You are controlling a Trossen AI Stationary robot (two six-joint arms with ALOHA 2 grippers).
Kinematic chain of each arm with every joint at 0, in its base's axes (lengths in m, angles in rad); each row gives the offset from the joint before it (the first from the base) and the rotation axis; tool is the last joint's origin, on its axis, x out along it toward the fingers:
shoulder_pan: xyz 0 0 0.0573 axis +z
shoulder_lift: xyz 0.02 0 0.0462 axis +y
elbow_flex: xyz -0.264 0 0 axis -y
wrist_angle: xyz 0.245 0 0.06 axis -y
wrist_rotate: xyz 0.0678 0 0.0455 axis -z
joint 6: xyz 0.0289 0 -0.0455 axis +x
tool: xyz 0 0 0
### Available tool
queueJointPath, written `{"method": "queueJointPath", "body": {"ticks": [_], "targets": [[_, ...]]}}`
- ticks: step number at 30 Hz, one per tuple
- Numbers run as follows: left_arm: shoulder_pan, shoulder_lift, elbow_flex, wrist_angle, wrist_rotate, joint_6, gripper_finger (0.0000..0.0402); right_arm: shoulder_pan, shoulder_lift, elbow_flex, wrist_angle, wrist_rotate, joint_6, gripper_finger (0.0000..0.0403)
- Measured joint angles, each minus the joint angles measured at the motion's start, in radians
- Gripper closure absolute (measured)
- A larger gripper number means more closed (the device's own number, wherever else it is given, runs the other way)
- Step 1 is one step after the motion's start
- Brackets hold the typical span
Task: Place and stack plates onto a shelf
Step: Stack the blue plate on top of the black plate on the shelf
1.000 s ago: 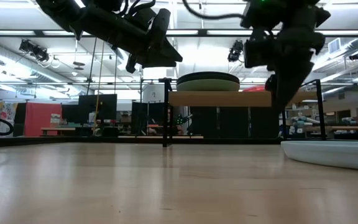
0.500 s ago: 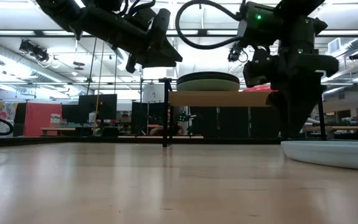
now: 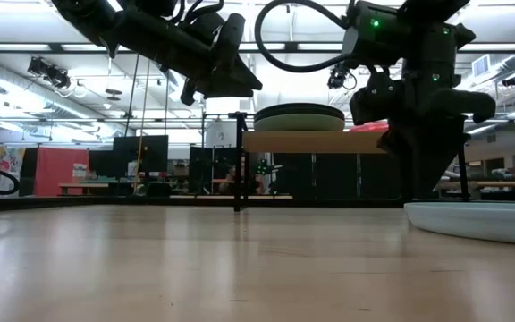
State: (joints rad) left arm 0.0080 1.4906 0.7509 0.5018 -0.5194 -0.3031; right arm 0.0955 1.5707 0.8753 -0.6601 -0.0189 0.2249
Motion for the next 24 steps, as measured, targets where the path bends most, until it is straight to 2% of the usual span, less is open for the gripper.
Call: {"method": "queueJointPath", "body": {"ticks": [7, 16, 24], "targets": [[0.000, 0.000, 0.000, -0.001, 0.000, 0.000, 0.0274, 0.000, 0.000, -0.010, 0.014, 0.000, 0.000, 0.0213], [0.000, 0.000, 0.000, -0.001, 0.000, 0.000, 0.0274, 0.000, 0.000, -0.107, 0.079, -0.001, 0.008, 0.0227], [0.000, 0.000, 0.000, -0.001, 0.000, 0.000, 0.0274, 0.000, -0.005, -0.129, 0.117, -0.001, 0.009, 0.0266]]}}
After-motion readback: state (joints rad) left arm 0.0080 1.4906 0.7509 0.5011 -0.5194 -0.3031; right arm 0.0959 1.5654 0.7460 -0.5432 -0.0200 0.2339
